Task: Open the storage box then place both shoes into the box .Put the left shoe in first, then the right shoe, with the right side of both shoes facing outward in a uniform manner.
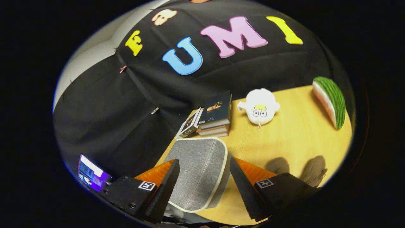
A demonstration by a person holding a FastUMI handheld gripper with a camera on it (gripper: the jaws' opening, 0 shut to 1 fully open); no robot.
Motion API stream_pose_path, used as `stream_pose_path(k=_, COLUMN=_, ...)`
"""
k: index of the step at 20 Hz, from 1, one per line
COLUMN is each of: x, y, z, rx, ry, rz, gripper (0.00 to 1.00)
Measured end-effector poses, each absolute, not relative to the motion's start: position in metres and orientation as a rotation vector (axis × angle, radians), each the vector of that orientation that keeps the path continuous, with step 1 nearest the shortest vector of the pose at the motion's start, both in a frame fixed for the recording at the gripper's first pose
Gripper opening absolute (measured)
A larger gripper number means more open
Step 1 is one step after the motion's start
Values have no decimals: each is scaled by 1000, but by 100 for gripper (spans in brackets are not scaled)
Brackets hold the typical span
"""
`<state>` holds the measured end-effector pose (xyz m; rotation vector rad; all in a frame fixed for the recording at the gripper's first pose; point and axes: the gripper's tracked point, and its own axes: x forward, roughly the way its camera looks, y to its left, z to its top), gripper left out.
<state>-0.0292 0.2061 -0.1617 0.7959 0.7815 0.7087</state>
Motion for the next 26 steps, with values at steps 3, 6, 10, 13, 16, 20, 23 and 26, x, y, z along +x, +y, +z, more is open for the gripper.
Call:
stream_pose_path(k=3, x=-38, y=221, z=-189, rx=932, ry=898, rz=730, gripper=98)
stream_pose_path(k=6, x=-52, y=238, z=-217, rx=1027, ry=1018, rz=748, gripper=98)
stream_pose_path(k=10, x=-75, y=257, z=-242, rx=1157, ry=1123, rz=777, gripper=98)
stream_pose_path(k=13, x=-79, y=271, z=-244, rx=1315, ry=1177, rz=773, gripper=95)
stream_pose_path(k=16, x=-74, y=273, z=-236, rx=1427, ry=1179, rz=785, gripper=76)
stream_pose_path(k=20, x=-70, y=261, z=-229, rx=1457, ry=1131, rz=806, gripper=36)
stream_pose_path(k=23, x=-76, y=251, z=-208, rx=1455, ry=1056, rz=863, gripper=7)
stream_pose_path(k=26, x=-82, y=254, z=-185, rx=1389, ry=1004, rz=913, gripper=7)
